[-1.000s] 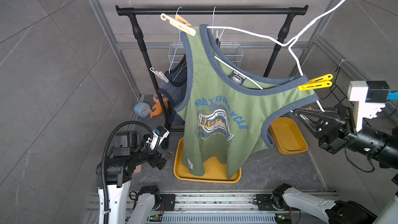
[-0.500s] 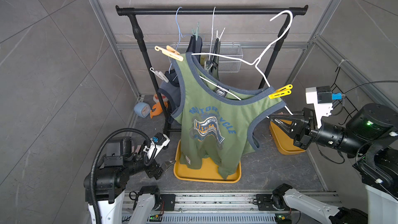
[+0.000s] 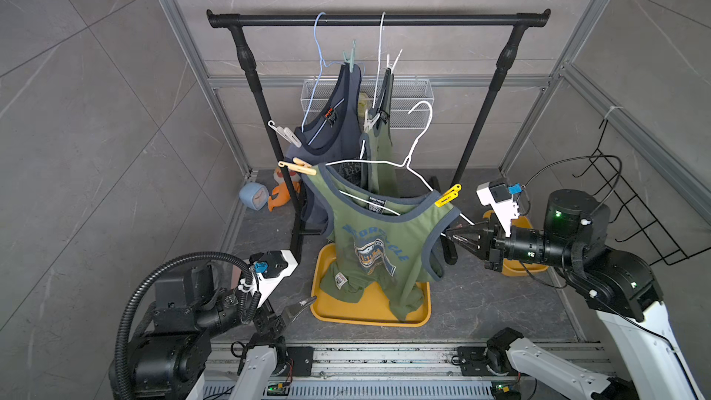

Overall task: Remove the clothespins securing tank tops to the hanger
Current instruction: Pick up the hanger from the clothesline.

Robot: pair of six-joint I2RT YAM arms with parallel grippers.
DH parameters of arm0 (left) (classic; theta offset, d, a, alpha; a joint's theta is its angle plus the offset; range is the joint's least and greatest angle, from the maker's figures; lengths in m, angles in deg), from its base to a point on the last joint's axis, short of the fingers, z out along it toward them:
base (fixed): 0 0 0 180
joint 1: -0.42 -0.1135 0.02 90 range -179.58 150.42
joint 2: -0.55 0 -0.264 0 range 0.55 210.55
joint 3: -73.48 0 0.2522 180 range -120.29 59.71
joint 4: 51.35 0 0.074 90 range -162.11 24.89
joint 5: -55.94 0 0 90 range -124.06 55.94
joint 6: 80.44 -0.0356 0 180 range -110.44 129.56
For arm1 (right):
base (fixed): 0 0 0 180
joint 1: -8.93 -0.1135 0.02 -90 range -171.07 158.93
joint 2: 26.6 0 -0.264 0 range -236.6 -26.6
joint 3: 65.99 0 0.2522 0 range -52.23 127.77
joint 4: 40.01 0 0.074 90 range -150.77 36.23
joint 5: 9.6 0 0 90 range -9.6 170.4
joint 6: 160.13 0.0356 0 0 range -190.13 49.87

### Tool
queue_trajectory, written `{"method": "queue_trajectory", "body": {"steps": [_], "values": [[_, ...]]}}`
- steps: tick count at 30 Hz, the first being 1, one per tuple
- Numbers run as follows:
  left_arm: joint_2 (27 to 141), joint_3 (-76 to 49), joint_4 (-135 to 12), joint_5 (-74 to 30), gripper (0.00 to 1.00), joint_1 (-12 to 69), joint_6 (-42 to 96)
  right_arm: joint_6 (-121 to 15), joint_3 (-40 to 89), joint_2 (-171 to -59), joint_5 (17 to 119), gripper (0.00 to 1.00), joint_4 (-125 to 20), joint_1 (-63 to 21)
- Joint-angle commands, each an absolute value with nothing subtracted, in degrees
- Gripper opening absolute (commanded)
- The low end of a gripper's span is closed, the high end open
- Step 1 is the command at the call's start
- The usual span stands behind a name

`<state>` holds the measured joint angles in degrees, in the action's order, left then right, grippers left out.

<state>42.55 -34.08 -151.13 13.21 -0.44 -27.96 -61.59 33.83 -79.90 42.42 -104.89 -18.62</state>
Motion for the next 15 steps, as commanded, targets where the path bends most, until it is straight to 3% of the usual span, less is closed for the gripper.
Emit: {"method": "queue_trajectory", "body": {"steps": [1, 9, 15], "values": [[45.1, -36.5, -147.0, 16.7, 0.9, -0.3, -20.7, -63.5, 32.1, -79.8, 38.6, 0.0, -101.7, -18.9], [50.1, -37.1, -135.0, 17.2, 0.9, -0.3, -11.9, -65.0, 28.7, -81.7, 36.8, 0.0, -102.9, -20.4], [53.9, -37.8, -129.6, 15.6, 0.9, -0.3, -10.2, -67.7, 30.4, -86.1, 42.2, 0.0, -105.7, -25.2]]}}
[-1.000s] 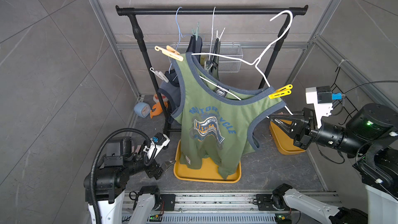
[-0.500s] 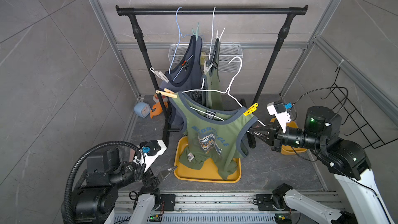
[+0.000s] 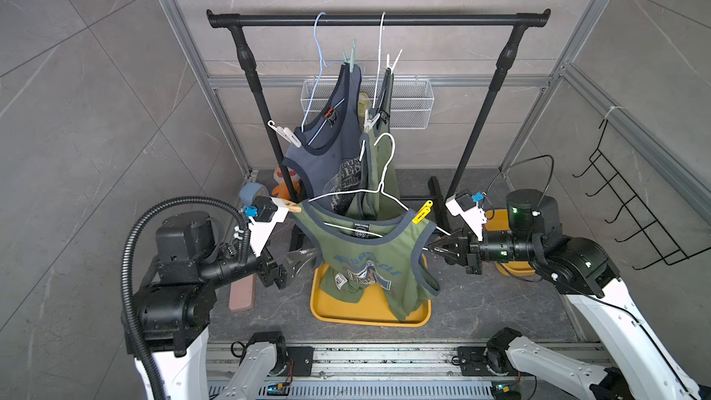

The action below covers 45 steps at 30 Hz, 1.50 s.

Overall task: Remove the clothespins securing tank tops to the hanger
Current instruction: Pick up the hanger from the clothesline.

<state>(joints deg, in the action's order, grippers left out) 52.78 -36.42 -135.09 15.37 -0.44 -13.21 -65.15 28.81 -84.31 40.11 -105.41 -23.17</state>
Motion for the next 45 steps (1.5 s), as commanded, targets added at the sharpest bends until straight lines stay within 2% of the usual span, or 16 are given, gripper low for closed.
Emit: {"method": "queue_trajectory", "body": {"steps": [1, 10, 17, 27, 33, 42, 45], "values": [[54.7, -38.1, -129.3, 15.4, 0.9, -0.3, -10.5, -68.0, 31.0, -86.9, 43.7, 0.0, -106.1, -26.4], [59.6, -36.9, -128.7, 17.9, 0.89, 0.1, -14.7, -69.5, 34.5, -92.1, 57.1, 0.0, -106.3, -37.3], [58.5, -29.8, -129.3, 18.1, 0.86, 3.7, -19.6, -69.3, 35.3, -92.4, 60.2, 0.0, -104.1, -42.7], [60.8, -28.3, -130.8, 15.9, 0.76, 9.8, -22.0, -71.0, 38.2, -96.3, 65.6, 0.0, -103.5, -46.8], [61.2, -28.5, -131.5, 16.0, 0.6, 10.5, -22.7, -71.4, 37.8, -96.1, 67.8, 0.0, -102.2, -47.2], [61.3, -28.6, -131.5, 17.6, 0.26, 10.9, -21.5, -72.0, 37.0, -95.5, 69.2, 0.0, -100.8, -47.2], [61.4, -28.9, -131.5, 18.4, 0.1, 11.0, -20.9, -72.0, 37.3, -96.2, 69.8, 0.0, -100.9, -47.2]]}}
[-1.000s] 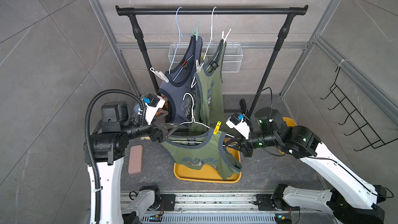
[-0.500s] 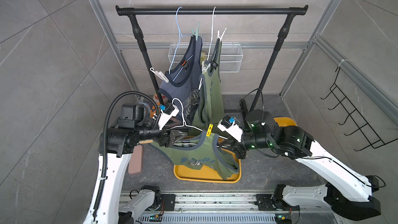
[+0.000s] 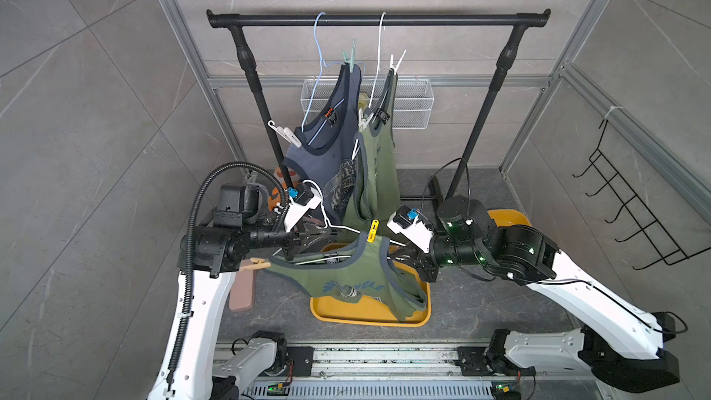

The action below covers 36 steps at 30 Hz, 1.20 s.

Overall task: Remove the clothespins securing tank tops to the hanger
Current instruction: Pick up the hanger from the clothesline.

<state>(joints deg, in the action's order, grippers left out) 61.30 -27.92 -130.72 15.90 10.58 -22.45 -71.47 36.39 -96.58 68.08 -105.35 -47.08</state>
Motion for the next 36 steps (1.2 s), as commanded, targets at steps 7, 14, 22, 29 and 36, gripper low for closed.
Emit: {"method": "queue_trajectory", "body": {"steps": [7, 14, 22, 29, 36], "values": [[61.7, -30.2, -131.5, 16.9, 0.0, 11.2, -20.6, -72.2, 37.6, -97.4, 72.3, 0.26, -101.2, -47.1], [61.5, -31.8, -132.3, 12.0, 0.0, 11.2, -24.0, -72.3, 37.3, -96.0, 77.0, 0.56, -102.9, -47.1], [62.8, -34.0, -131.2, 9.1, 0.0, 11.3, -25.5, -72.3, 38.6, -92.3, 81.9, 0.74, -105.7, -46.6], [64.0, -34.4, -130.1, 10.7, 0.0, 11.7, -24.6, -69.8, 38.7, -88.5, 81.7, 0.77, -104.1, -42.9], [64.0, -31.7, -131.3, 12.8, 0.0, 14.1, -24.7, -68.0, 41.4, -87.5, 64.8, 0.76, -100.2, -38.3]]}}
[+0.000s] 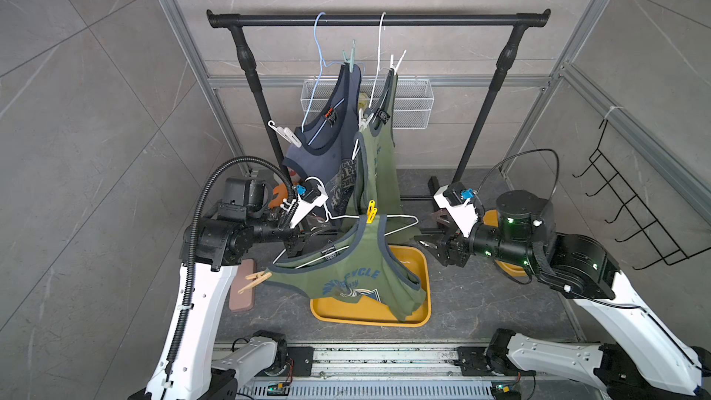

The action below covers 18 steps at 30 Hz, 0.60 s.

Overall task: Remove the clothespins securing tank tops to the hanger
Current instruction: Pick up the hanger from the clothesline, then remove the clothespin from the hanger.

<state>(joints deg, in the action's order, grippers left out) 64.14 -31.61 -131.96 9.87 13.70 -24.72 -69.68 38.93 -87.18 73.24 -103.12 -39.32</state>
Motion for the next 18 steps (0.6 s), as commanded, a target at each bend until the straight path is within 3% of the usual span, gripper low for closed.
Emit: {"method": "queue_trajectory", "body": {"steps": [1, 9, 18], "values": [[64.0, -31.7, -131.7, 13.4, 0.0, 14.4, -24.8, -67.7, 42.2, -88.3, 62.7, 0.76, -99.8, -37.8], [63.9, -33.9, -134.2, 18.3, 0.0, 14.8, -24.1, -67.3, 46.6, -95.8, 46.5, 0.75, -99.1, -34.6], [64.7, -34.9, -134.6, 21.3, 0.0, 15.3, -23.0, -66.8, 47.1, -100.0, 41.2, 0.73, -95.3, -34.4]]}}
